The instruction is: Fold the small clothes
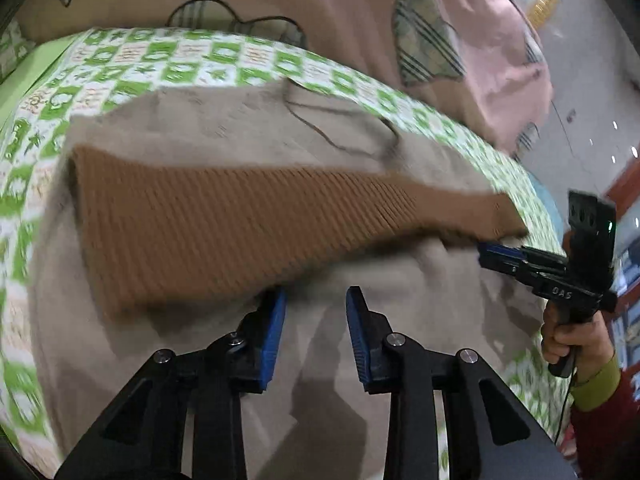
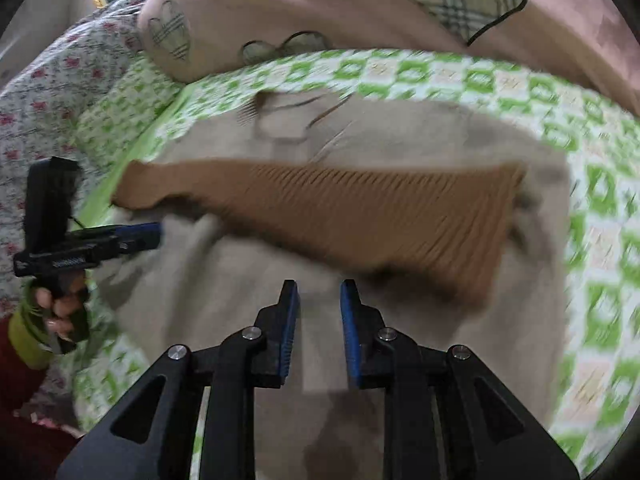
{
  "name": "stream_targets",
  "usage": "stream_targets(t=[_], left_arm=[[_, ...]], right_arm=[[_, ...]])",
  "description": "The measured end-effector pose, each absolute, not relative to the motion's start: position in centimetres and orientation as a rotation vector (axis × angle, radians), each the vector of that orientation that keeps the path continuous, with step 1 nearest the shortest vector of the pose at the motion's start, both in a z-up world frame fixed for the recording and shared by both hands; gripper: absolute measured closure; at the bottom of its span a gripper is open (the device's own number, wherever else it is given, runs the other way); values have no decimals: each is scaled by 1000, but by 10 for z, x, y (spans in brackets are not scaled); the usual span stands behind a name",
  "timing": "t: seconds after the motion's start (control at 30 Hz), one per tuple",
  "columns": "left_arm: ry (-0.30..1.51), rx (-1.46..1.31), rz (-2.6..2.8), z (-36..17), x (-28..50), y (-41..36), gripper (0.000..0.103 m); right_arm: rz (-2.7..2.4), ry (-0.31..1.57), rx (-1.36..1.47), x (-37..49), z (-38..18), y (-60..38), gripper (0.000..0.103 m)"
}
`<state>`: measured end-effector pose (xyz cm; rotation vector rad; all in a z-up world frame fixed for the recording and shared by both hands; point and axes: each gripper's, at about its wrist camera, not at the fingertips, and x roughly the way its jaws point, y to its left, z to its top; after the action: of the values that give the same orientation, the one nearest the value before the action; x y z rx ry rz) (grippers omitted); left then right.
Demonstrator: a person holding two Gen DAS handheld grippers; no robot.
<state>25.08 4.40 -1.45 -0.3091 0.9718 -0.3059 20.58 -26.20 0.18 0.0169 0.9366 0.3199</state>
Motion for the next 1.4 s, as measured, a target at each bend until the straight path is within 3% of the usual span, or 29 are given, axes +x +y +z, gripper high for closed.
stream_targets(t=[0.1, 0.27, 0.43, 0.87, 1.13, 1.23, 1.4], left_arm=[[947, -317, -210, -7, 275, 73, 71], [877, -379, 5, 5, 303, 133, 65], [840, -467, 41, 11, 269, 159, 64], [891, -615, -125, -3, 106, 96, 60], [914, -706, -134, -26, 73, 79, 54], [901, -759, -124, -30, 72, 84, 42], [878, -825, -85, -38, 78, 93, 39]], right_arm=[[136, 885, 15, 232, 12, -293, 79], [33, 768, 283, 242, 35, -356, 79], [43, 731, 285, 206, 46, -352, 78], [185, 781, 359, 114, 14, -273, 68], [224, 821, 388, 74, -1, -249, 66], [230, 832, 394, 64, -3, -247, 65], [220, 841, 411, 55, -6, -251, 62]])
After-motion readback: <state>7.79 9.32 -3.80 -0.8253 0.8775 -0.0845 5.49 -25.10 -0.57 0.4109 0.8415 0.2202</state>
